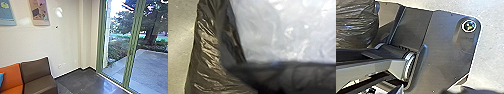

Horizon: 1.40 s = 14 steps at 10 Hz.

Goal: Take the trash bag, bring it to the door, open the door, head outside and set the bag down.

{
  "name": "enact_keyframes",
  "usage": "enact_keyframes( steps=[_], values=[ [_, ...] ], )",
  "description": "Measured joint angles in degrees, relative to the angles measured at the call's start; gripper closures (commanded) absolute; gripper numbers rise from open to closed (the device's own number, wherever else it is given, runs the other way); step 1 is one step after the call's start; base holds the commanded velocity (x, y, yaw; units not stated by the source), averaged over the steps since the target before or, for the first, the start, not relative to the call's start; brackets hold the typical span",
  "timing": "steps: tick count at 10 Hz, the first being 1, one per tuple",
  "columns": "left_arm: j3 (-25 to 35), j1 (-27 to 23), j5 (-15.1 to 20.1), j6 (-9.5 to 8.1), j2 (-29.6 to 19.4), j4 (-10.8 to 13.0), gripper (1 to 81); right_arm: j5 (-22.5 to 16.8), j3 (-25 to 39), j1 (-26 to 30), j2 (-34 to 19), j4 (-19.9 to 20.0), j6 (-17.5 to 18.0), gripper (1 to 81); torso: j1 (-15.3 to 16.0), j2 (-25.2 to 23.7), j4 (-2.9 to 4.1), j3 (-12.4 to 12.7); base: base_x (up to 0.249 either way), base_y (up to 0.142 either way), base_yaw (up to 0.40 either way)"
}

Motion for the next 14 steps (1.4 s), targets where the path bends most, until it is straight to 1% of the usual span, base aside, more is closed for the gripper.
enact_keyframes(
  steps=[4,5,8,10,11,12,14],
  values=[
    [0.0,0.0,0.0,0.0,0.0,0.0,81.1,0.0,0.0,0.0,0.0,0.0,0.0,1.0,0.0,0.0,0.0,0.0,0.0,0.0,0.0],
    [0.0,0.0,0.0,0.0,-0.2,0.0,81.1,0.0,0.0,0.0,0.0,0.0,0.0,1.0,0.0,0.0,0.0,0.0,0.0,0.0,-0.156],
    [0.0,0.0,0.1,0.0,-0.3,0.0,81.1,0.0,0.0,0.0,0.0,0.1,0.0,1.0,0.0,0.0,0.0,0.0,0.0,0.0,-0.327],
    [0.0,0.6,1.1,0.0,-0.3,0.0,81.1,0.1,0.0,0.4,0.0,0.1,0.0,1.0,0.0,0.0,0.0,0.0,0.0,0.0,-0.342],
    [0.0,0.1,1.4,-0.02,-0.3,0.0,81.1,0.1,0.0,0.3,0.0,0.1,0.0,1.0,0.0,0.0,0.0,0.0,0.0,0.0,-0.342],
    [0.0,-0.4,0.9,-0.02,-0.4,0.0,81.1,-0.1,0.0,-0.1,0.1,0.1,0.0,1.0,0.0,0.0,0.0,0.0,0.0,0.0,-0.342],
    [0.0,0.0,1.3,-0.02,-0.3,0.0,81.1,-0.1,0.0,0.0,0.2,0.1,0.0,1.0,0.0,0.0,0.0,0.0,0.0,0.0,-0.348]
  ],
)
